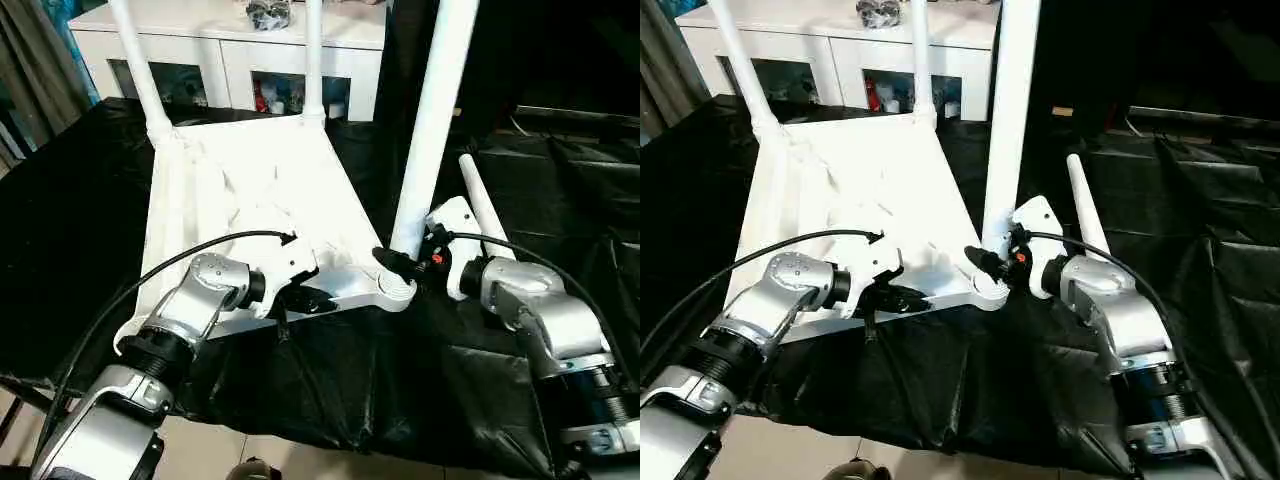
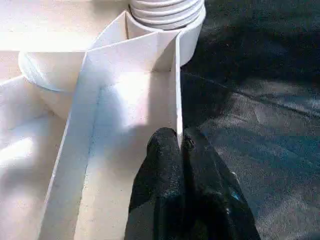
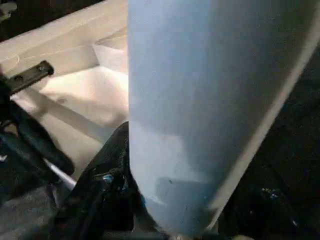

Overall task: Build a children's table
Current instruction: Insert table leg to table base

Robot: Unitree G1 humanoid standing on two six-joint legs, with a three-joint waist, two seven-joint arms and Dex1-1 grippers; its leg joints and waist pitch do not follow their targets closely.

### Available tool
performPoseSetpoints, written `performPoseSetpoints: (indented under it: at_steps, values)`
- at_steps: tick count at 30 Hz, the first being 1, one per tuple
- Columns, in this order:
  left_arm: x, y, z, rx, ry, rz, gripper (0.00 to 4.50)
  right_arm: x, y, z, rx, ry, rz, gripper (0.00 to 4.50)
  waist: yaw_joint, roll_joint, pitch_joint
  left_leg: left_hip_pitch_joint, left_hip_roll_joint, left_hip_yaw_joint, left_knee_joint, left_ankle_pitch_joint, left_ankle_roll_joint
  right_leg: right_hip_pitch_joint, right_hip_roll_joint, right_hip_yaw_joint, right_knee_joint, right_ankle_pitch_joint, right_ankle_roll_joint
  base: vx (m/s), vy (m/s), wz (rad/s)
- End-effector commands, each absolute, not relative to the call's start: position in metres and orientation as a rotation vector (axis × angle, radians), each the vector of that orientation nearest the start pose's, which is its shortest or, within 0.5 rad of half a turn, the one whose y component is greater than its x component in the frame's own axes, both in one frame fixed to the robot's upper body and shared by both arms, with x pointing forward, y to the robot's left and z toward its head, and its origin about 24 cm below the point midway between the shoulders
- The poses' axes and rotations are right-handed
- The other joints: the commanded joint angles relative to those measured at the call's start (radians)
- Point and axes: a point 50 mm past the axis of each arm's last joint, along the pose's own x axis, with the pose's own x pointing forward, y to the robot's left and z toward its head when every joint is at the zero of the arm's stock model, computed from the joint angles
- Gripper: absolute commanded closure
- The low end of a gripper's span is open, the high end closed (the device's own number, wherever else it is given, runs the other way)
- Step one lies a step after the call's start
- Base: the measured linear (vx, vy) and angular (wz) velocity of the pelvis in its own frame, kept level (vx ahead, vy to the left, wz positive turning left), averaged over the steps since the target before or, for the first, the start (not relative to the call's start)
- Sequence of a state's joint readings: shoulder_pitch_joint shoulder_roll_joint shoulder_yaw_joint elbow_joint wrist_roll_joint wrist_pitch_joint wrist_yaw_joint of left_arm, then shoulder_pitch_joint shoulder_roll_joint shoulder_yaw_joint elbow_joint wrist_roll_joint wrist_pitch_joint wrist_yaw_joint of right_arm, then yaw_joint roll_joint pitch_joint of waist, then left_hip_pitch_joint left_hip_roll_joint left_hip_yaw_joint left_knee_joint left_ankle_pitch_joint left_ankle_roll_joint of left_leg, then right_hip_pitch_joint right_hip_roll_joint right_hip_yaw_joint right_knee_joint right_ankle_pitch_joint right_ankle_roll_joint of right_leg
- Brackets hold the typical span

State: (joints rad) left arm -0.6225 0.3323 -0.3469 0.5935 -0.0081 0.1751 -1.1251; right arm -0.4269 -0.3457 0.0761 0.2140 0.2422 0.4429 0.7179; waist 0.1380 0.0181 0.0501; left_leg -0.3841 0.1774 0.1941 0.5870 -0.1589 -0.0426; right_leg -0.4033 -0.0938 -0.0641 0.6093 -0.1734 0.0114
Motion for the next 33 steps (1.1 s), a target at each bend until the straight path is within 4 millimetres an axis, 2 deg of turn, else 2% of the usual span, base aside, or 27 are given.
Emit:
performPoseSetpoints:
  at_steps: [1, 6, 7, 8, 9, 10, 11, 13, 14, 19, 23, 24, 29, 33]
  values:
    - [0.321, 0.112, 0.060, 0.378, 0.429, -1.343, 4.50, 0.310, -0.159, 0.065, 0.034, 0.319, 0.758, 2.60, -0.005, 0.001, -0.066, 0.026, 0.052, -0.029, -0.077, -0.332, -0.025, 0.035, -0.065, 0.044, -0.083, -0.314, -0.186, 0.000, 0.000, 0.00]
    - [0.322, 0.113, 0.062, 0.384, 0.419, -1.345, 4.50, 0.302, -0.167, 0.050, 0.193, 0.308, 0.723, 2.60, -0.006, 0.001, -0.065, 0.028, 0.052, -0.029, -0.079, -0.362, -0.028, 0.034, -0.066, 0.043, -0.086, -0.316, -0.195, 0.000, 0.000, 0.00]
    - [0.322, 0.113, 0.062, 0.385, 0.418, -1.345, 4.50, 0.301, -0.168, 0.048, 0.211, 0.307, 0.722, 2.60, -0.005, 0.009, -0.066, 0.028, 0.052, -0.031, -0.079, -0.363, -0.029, 0.036, -0.066, 0.043, -0.085, -0.315, -0.195, 0.000, 0.000, 0.00]
    - [0.322, 0.113, 0.062, 0.385, 0.418, -1.345, 4.50, 0.299, -0.169, 0.046, 0.224, 0.305, 0.718, 2.60, -0.006, 0.005, -0.064, 0.030, 0.053, -0.029, -0.079, -0.372, -0.029, 0.033, -0.066, 0.043, -0.089, -0.322, -0.194, 0.000, 0.000, 0.00]
    - [0.322, 0.112, 0.063, 0.386, 0.415, -1.344, 4.50, 0.296, -0.171, 0.042, 0.255, 0.304, 0.712, 2.60, -0.005, 0.013, -0.065, 0.030, 0.052, -0.031, -0.079, -0.375, -0.032, 0.034, -0.066, 0.043, -0.087, -0.323, -0.195, 0.000, 0.000, 0.00]
    - [0.323, 0.112, 0.063, 0.386, 0.413, -1.342, 4.50, 0.293, -0.172, 0.039, 0.269, 0.309, 0.708, 2.60, -0.005, 0.008, -0.065, 0.030, 0.053, -0.030, -0.080, -0.380, -0.031, 0.034, -0.065, 0.043, -0.090, -0.324, -0.194, 0.000, 0.000, 0.00]
    - [0.323, 0.112, 0.063, 0.386, 0.412, -1.341, 4.50, 0.291, -0.173, 0.035, 0.272, 0.314, 0.704, 2.60, -0.005, 0.015, -0.064, 0.031, 0.054, -0.031, -0.081, -0.391, -0.035, 0.033, -0.065, 0.042, -0.090, -0.325, -0.195, 0.000, 0.000, 0.00]
    - [0.324, 0.112, 0.063, 0.386, 0.410, -1.339, 4.50, 0.287, -0.174, 0.030, 0.275, 0.319, 0.701, 2.60, -0.005, 0.014, -0.064, 0.030, 0.053, -0.031, -0.081, -0.395, -0.035, 0.034, -0.064, 0.042, -0.089, -0.321, -0.198, 0.000, 0.000, 0.00]
    - [0.324, 0.111, 0.064, 0.387, 0.409, -1.338, 4.50, 0.285, -0.175, 0.028, 0.278, 0.322, 0.699, 2.60, -0.005, 0.017, -0.063, 0.030, 0.053, -0.031, -0.082, -0.402, -0.037, 0.033, -0.064, 0.042, -0.091, -0.329, -0.196, 0.000, 0.000, 0.00]
    - [0.326, 0.112, 0.063, 0.397, 0.407, -1.322, 4.50, 0.277, -0.179, 0.020, 0.182, 0.337, 0.683, 2.60, -0.006, 0.014, -0.061, 0.031, 0.053, -0.034, -0.084, -0.426, -0.038, 0.032, -0.067, 0.041, -0.099, -0.395, -0.177, 0.000, 0.000, 0.00]
    - [0.328, 0.112, 0.064, 0.397, 0.405, -1.314, 4.50, 0.274, -0.177, 0.024, 0.092, 0.319, 0.701, 2.60, -0.005, 0.013, -0.058, 0.035, 0.053, -0.034, -0.085, -0.433, -0.037, 0.026, -0.067, 0.044, -0.104, -0.439, -0.158, 0.000, 0.000, 0.00]
    - [0.328, 0.113, 0.064, 0.397, 0.404, -1.311, 4.50, 0.273, -0.177, 0.024, 0.085, 0.317, 0.704, 2.60, -0.004, 0.006, -0.059, 0.034, 0.053, -0.035, -0.085, -0.428, -0.031, 0.028, -0.069, 0.043, -0.103, -0.449, -0.155, 0.000, 0.000, 0.00]
    - [0.328, 0.114, 0.064, 0.405, 0.402, -1.308, 4.50, 0.277, -0.168, 0.029, -0.008, 0.319, 0.755, 2.61, -0.006, 0.006, -0.059, 0.029, 0.054, -0.035, -0.087, -0.411, -0.026, 0.028, -0.069, 0.044, -0.102, -0.432, -0.154, 0.000, 0.000, 0.00]
    - [0.329, 0.114, 0.066, 0.416, 0.402, -1.320, 4.50, 0.282, -0.162, 0.029, -0.040, 0.347, 0.799, 2.61, -0.009, 0.007, -0.057, 0.030, 0.053, -0.035, -0.088, -0.427, -0.029, 0.027, -0.069, 0.043, -0.105, -0.463, -0.146, 0.000, 0.000, 0.00]
